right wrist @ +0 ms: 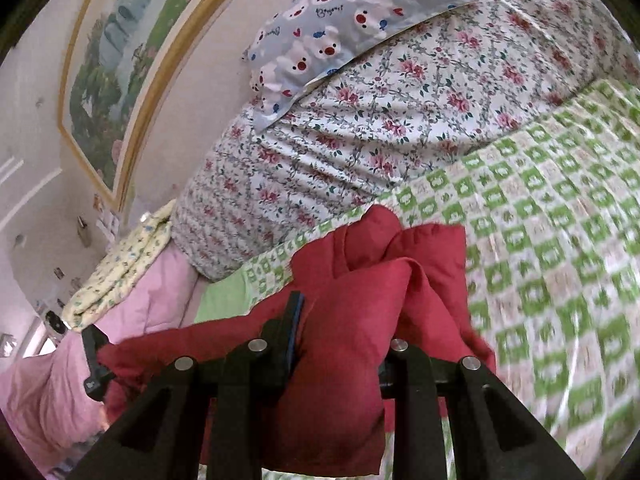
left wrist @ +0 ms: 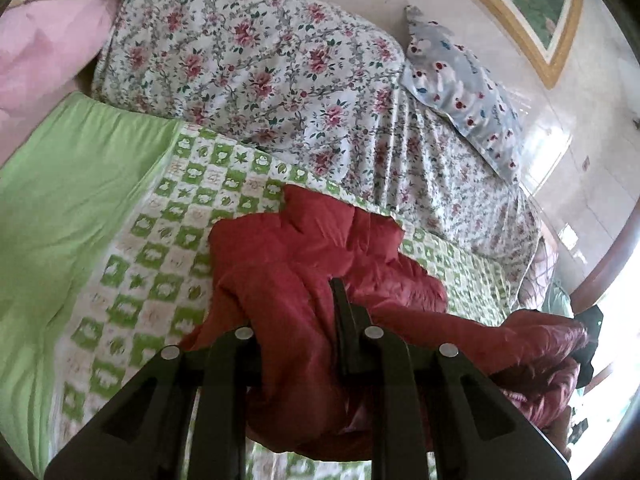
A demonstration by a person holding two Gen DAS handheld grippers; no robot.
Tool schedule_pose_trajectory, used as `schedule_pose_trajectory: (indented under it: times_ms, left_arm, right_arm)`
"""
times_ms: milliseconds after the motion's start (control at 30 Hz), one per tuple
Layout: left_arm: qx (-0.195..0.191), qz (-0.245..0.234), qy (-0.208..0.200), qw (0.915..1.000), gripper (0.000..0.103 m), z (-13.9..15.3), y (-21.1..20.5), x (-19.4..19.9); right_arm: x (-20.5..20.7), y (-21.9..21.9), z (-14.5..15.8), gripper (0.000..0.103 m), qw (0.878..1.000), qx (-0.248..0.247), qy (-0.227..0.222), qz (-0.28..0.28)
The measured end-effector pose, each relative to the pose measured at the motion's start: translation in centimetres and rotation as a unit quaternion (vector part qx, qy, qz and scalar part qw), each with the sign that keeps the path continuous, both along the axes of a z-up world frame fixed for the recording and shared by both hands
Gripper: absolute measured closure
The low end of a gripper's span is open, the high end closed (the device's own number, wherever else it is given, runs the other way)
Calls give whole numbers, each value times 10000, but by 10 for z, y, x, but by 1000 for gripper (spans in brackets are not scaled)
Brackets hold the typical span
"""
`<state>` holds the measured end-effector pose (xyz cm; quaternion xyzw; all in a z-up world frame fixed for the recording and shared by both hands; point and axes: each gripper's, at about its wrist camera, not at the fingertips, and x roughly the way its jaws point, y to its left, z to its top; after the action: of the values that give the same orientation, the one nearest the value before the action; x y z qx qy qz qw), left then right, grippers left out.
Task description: Fold large clothes
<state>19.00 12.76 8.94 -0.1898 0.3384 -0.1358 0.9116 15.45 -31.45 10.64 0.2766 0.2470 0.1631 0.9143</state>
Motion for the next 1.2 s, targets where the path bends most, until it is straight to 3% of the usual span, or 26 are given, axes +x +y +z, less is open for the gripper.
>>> schedule_pose_trajectory:
  times_ms: [233,533,767,867,967,1200]
  left_arm:
    - [-25,222,294,9993,85,-15,-1,71]
    - [130,518,907,9944,85,-66,-4,148]
    - [125,495,1084,9928,82,-102,-12,189]
    - [122,458,1139,9924,81,-116,-13,201]
    - [-122,403,1176,9922,80,-118,-6,204]
    - [-87,474,914,9946,68,-86,5,173]
  right_arm:
    - [71,-15,-18,79,9987,131,286,-396]
    - [143,-27,-62,78,9928,373,740,-869]
    - [178,-33,-95,75,9883,454,912,-1134]
    - [189,-31,-110,74,9870,428,963,-1217]
    - [198,-33,-117,74,9865,401,989,-1246]
    - [206,-27,-117,75,9859,169,984,-1342]
